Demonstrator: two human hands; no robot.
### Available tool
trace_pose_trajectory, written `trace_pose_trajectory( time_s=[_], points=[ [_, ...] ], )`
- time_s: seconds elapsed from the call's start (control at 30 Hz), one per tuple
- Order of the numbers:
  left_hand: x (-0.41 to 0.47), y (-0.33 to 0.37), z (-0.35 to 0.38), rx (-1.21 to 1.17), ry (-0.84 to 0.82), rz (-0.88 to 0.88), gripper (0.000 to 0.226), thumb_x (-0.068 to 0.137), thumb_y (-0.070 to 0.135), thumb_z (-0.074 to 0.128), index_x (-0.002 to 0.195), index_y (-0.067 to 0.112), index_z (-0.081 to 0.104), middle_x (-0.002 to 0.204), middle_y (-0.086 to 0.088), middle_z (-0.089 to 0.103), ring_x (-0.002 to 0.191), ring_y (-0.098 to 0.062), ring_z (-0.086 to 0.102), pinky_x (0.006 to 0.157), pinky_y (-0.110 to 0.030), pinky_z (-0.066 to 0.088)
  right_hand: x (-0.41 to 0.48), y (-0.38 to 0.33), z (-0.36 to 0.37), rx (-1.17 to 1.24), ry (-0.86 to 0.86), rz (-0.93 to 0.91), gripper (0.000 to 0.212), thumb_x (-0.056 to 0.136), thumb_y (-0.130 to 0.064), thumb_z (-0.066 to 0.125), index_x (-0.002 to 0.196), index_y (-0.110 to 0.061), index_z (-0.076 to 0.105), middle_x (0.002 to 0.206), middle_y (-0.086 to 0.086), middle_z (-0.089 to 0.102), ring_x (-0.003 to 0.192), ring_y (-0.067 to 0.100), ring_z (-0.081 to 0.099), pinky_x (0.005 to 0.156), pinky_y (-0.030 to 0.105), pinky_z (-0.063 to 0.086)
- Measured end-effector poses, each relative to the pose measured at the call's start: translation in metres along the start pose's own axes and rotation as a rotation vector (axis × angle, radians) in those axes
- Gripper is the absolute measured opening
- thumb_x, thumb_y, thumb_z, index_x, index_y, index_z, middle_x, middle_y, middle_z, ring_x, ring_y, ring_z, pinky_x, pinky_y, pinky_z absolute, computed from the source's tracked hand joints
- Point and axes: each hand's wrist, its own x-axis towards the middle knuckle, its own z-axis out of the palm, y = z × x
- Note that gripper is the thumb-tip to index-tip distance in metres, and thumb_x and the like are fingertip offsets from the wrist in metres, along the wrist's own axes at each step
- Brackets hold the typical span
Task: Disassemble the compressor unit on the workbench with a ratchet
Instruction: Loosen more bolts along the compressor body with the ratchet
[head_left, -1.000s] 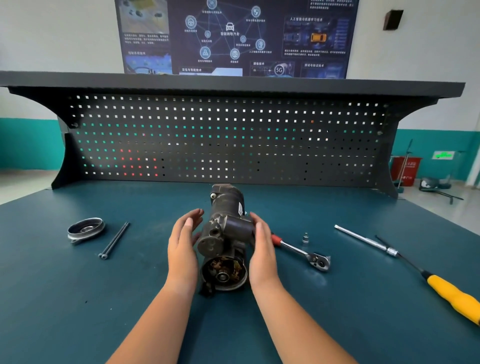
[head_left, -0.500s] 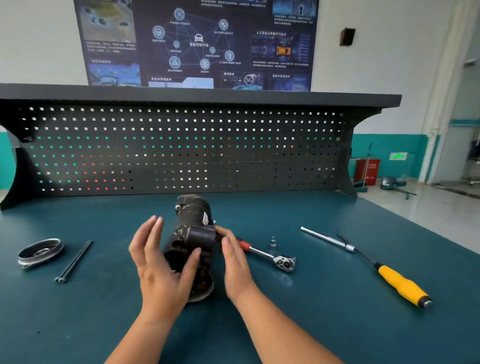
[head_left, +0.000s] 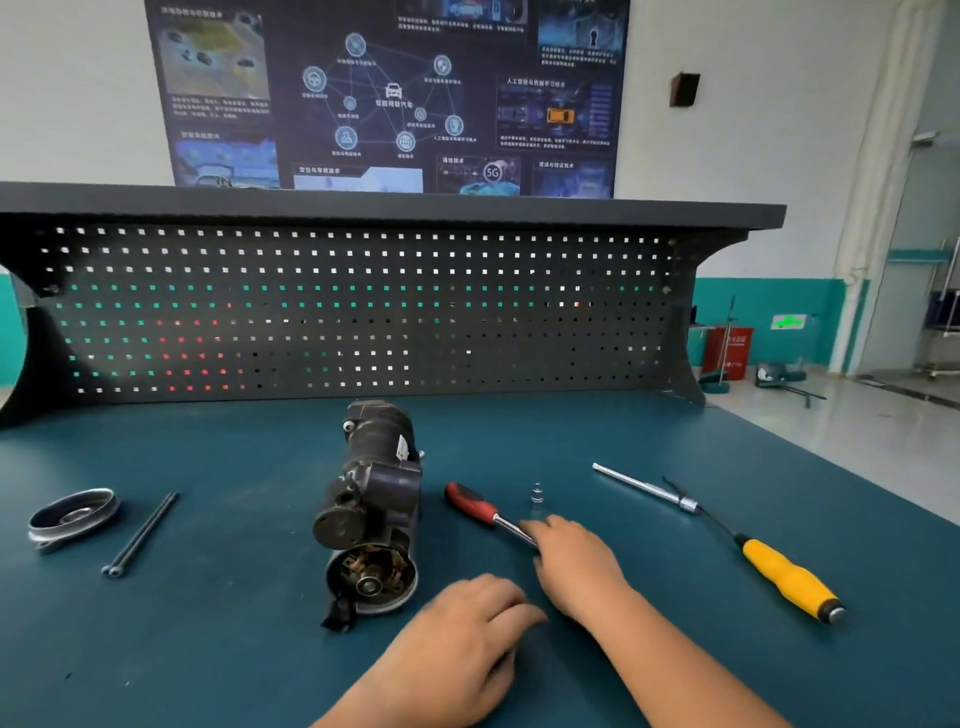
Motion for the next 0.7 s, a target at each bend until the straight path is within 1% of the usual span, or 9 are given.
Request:
trace_pose_trajectory(
  time_s=[0.17,0.27,0.33,0.37,0.43,0.47,0.53,0.63,0.7],
  points=[
    [0.0,0.002,0.006,0.067,0.074,-0.038,0.064,0.051,0.01,0.07,0.114,0.021,0.067,0.118,0.002,0.064,0.113,-0.015,0.06,0.088,-0.024,0.051,-0.065,0.035,-0.029,0.279,-0.072,-0.08,0.049,0.09,-0.02,0.055,0.129,-0.049,0.048,0.107,-0.012,0.056,0.107,0.008,0.053,0.091,0.024,0.041],
    [0.001,0.004,0.007,0.113,0.035,-0.052,0.065,0.058,0.033,0.073,0.122,0.025,0.062,0.126,0.004,0.06,0.123,-0.017,0.054,0.094,-0.029,0.049,-0.108,0.061,-0.046,0.474,-0.114,-0.159,0.054,0.087,-0.019,0.065,0.119,-0.059,0.048,0.102,-0.02,0.058,0.098,-0.012,0.051,0.085,0.006,0.037],
    [0.004,0.004,0.003,0.188,-0.053,-0.108,0.068,0.064,0.054,0.069,0.125,0.027,0.06,0.126,0.007,0.059,0.125,-0.016,0.052,0.097,-0.033,0.047,-0.131,0.076,-0.052,0.575,-0.105,-0.155,0.06,0.081,-0.017,0.073,0.111,-0.063,0.048,0.104,-0.023,0.063,0.1,-0.021,0.048,0.086,0.002,0.034],
    [0.007,0.005,0.003,0.228,-0.105,-0.127,0.069,0.069,0.059,0.064,0.13,0.026,0.055,0.129,0.008,0.058,0.128,-0.016,0.048,0.102,-0.034,0.043,-0.14,0.083,-0.051,0.614,-0.087,-0.148,0.064,0.077,-0.014,0.077,0.107,-0.065,0.052,0.103,-0.026,0.065,0.103,-0.02,0.048,0.089,0.003,0.035],
    [0.015,0.008,0.01,0.161,-0.178,-0.164,0.073,0.083,0.059,0.051,0.146,0.027,0.03,0.141,0.007,0.044,0.138,-0.013,0.031,0.116,-0.033,0.019,-0.154,0.097,-0.044,0.591,0.068,-0.107,0.07,0.065,-0.01,0.086,0.09,-0.07,0.059,0.112,-0.036,0.057,0.11,-0.014,0.049,0.094,0.006,0.036],
    [0.019,0.012,0.015,0.097,-0.213,-0.198,0.074,0.087,0.056,0.046,0.149,0.028,0.018,0.144,0.005,0.037,0.138,-0.013,0.026,0.117,-0.032,0.009,-0.161,0.1,-0.04,0.538,0.205,-0.069,0.064,0.058,-0.012,0.09,0.088,-0.063,0.065,0.115,-0.033,0.058,0.11,-0.01,0.049,0.094,0.008,0.036],
    [0.032,0.022,0.022,0.086,-0.263,-0.237,0.066,0.091,0.05,0.044,0.148,0.027,0.02,0.137,-0.003,0.039,0.13,-0.021,0.033,0.114,-0.036,0.012,-0.169,0.099,-0.031,0.375,0.491,0.076,0.032,0.056,-0.029,0.089,0.086,-0.028,0.079,0.105,-0.005,0.071,0.1,0.005,0.055,0.093,0.019,0.037],
    [0.051,0.036,0.013,0.14,-0.341,-0.292,0.042,0.094,0.04,0.046,0.131,0.021,0.045,0.12,-0.008,0.048,0.114,-0.029,0.047,0.096,-0.039,0.034,-0.182,0.076,-0.013,0.434,0.667,0.402,0.073,0.055,-0.053,0.056,0.096,0.005,0.07,0.105,0.03,0.063,0.1,0.037,0.062,0.096,0.033,0.041],
    [0.055,0.04,0.009,0.085,-0.314,-0.324,0.038,0.093,0.042,0.048,0.124,0.02,0.05,0.117,-0.004,0.049,0.108,-0.027,0.051,0.086,-0.038,0.04,-0.191,0.062,-0.007,0.568,0.753,0.442,0.075,0.064,-0.051,0.054,0.097,0.017,0.063,0.104,0.039,0.058,0.117,0.021,0.053,0.108,0.015,0.027]
  ],
)
